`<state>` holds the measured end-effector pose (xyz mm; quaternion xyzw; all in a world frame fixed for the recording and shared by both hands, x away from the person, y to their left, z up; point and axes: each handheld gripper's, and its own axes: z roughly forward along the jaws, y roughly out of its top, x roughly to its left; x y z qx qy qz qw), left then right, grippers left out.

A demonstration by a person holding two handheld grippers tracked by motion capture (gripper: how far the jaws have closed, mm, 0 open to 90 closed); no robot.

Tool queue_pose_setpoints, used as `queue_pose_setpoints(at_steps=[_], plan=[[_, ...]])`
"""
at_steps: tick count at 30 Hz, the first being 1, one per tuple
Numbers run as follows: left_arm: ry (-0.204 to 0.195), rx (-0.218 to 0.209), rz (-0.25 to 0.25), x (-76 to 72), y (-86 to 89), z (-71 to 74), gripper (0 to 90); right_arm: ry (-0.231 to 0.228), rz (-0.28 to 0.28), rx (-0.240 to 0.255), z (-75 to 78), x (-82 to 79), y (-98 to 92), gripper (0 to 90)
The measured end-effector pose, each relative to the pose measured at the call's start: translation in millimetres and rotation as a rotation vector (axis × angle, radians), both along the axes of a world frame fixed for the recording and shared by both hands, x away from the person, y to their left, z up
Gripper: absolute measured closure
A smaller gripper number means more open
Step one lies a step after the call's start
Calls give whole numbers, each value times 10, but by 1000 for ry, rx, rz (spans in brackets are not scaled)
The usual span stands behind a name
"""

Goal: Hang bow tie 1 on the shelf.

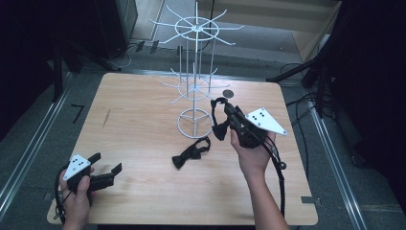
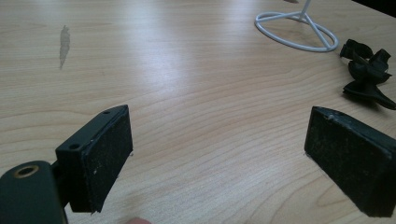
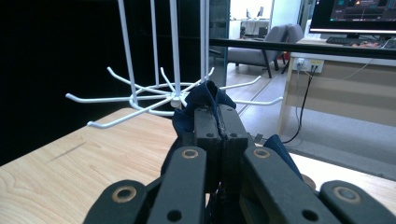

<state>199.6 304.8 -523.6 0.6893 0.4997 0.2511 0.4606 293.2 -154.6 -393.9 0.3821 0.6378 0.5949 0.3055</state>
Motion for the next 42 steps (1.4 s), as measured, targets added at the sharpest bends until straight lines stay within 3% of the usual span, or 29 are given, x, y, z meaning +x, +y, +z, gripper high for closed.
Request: queue_pose_setpoints(at_steps=[9, 21, 37, 42], plan=[[0, -4, 1, 1, -1, -1, 85, 66, 2, 58, -43, 208, -82, 900], [-2, -4, 1, 3, 2, -2, 85, 176, 16, 118, -237, 450, -137, 900], [0, -7, 2, 4, 6, -1, 85, 219, 11, 81, -443, 560, 24, 893], [-2, -9, 3, 4, 8, -1, 85, 221, -2, 82, -509, 555, 15, 767]])
